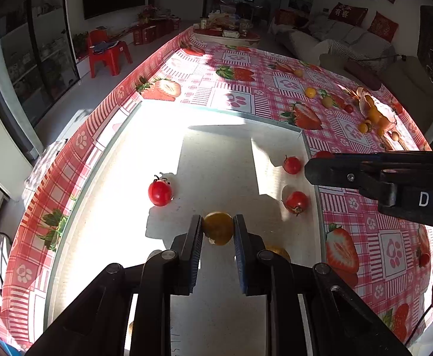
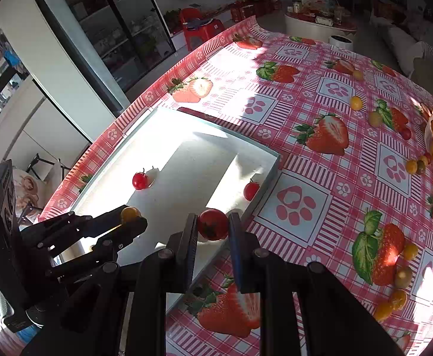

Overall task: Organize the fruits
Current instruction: 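Carry both fruits over the white tray, then open both grippers to drop the fruits into the tray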

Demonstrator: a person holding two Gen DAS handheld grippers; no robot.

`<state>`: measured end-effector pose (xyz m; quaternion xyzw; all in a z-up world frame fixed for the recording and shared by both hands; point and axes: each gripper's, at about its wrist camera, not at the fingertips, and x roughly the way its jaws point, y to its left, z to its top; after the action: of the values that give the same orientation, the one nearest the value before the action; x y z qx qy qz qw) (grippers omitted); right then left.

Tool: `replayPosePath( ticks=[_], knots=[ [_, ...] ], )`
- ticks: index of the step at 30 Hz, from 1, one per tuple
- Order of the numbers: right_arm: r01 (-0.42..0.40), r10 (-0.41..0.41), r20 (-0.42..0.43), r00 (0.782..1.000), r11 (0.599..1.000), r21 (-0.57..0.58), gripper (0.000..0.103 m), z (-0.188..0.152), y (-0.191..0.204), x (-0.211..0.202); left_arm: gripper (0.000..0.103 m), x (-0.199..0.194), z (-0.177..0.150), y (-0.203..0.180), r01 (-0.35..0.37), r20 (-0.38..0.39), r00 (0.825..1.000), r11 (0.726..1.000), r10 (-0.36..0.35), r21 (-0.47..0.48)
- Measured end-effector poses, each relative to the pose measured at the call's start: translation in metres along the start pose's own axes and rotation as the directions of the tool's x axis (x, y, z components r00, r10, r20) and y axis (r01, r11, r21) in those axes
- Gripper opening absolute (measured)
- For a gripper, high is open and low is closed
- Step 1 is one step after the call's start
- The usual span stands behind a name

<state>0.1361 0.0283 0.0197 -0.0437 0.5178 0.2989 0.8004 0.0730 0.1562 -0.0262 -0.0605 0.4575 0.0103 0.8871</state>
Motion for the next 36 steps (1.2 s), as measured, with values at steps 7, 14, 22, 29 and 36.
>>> replayPosePath(
  ticks=[7, 14, 22, 29, 36],
  knots=[
    [-0.003, 0.003, -0.055, 0.998, 1.000, -0.006, 0.022, 0.016, 0.001, 0.039, 0.022, 0.014, 0.003, 0.005, -0.019, -0.029, 0.999, 1.000, 0.019, -0.013],
    [0.006, -0.007, -0.087, 0.996, 1.000, -0.012, 0.022, 0.024, 0.002, 0.062, 0.022, 0.017, 0.004, 0.005, -0.025, -0.039, 0.999, 1.000, 0.025, -0.007],
    [0.043, -0.049, -0.121, 0.991, 0.998, -0.045, 0.023, 0.023, 0.009, 0.078, 0.022, 0.019, 0.002, 0.006, -0.041, -0.065, 0.997, 0.999, 0.041, -0.012],
    [0.029, -0.033, -0.119, 0.992, 0.999, -0.036, 0.044, 0.024, 0.008, 0.075, 0.023, 0.021, -0.003, 0.007, -0.052, -0.072, 0.996, 0.999, 0.051, -0.009],
    [0.006, -0.007, -0.066, 0.998, 1.000, -0.009, 0.068, 0.029, 0.004, 0.056, 0.093, 0.008, -0.005, 0.009, -0.078, -0.010, 0.997, 0.997, 0.078, -0.018]
  ],
)
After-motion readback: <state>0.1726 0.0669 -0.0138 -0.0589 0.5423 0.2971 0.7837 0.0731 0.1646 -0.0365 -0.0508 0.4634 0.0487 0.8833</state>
